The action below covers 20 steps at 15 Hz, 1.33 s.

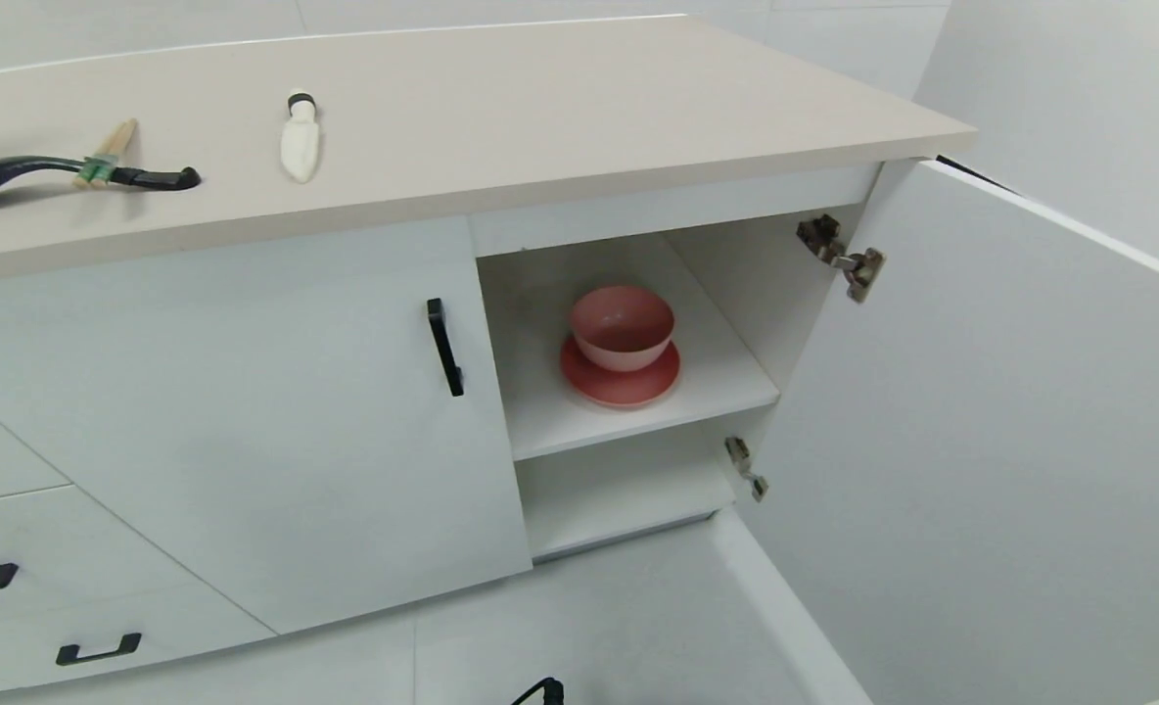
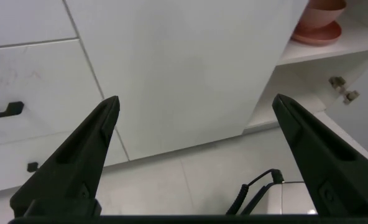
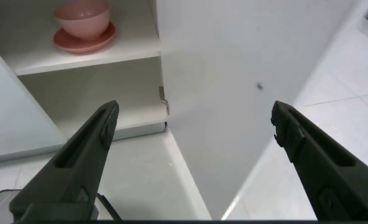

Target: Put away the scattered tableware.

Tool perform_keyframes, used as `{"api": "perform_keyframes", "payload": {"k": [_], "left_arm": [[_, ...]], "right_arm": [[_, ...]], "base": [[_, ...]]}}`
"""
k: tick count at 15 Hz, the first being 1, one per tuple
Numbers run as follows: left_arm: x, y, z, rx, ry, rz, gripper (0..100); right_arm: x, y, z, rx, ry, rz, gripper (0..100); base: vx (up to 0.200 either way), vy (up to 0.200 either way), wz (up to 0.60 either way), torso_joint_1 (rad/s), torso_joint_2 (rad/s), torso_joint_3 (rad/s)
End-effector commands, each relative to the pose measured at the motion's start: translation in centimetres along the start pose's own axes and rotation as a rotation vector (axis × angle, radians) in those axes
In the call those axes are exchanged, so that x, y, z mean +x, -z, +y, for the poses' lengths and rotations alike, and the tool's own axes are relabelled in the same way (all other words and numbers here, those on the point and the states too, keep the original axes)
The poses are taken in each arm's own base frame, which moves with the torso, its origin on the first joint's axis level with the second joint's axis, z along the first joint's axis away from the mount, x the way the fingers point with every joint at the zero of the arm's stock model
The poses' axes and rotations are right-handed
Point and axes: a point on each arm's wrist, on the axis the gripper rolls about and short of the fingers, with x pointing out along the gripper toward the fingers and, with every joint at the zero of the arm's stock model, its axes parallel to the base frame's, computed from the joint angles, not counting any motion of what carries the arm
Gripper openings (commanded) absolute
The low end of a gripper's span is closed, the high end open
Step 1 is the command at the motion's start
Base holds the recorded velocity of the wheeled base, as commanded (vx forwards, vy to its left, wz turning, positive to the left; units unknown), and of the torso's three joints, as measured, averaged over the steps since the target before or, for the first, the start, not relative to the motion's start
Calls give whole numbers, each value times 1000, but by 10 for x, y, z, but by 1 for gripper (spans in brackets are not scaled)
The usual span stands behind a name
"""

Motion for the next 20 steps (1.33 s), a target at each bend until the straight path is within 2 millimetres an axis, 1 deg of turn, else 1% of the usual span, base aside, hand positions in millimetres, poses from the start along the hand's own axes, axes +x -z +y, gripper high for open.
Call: {"api": "perform_keyframes", "payload": {"k": [1, 4, 10, 12, 15, 19, 20], "left_arm": [[0, 0, 0, 0, 1, 0, 100], [0, 0, 0, 1, 1, 0, 100], [0, 0, 0, -2, -1, 0, 100], [0, 0, 0, 0, 1, 0, 100], [0, 0, 0, 1, 1, 0, 100], [0, 0, 0, 1, 1, 0, 100], [0, 0, 0, 0, 1, 0, 100]], "right_arm": [[0, 0, 0, 4, 1, 2, 100], [0, 0, 0, 4, 1, 2, 100], [0, 0, 0, 4, 1, 2, 100], [0, 0, 0, 4, -1, 2, 100], [0, 0, 0, 6, 1, 2, 100], [0, 0, 0, 6, 1, 3, 100], [0, 0, 0, 6, 2, 3, 100]], "base": [[0, -200, 0, 2, 2, 2], [0, -200, 0, 4, 2, 4], [-200, 0, 0, 5, 2, -2], [-200, -200, 0, 2, 0, 2], [0, -200, 0, -1, 4, 4], [0, -200, 600, 0, -1, 7], [0, 0, 600, 2, 2, -2]]}}
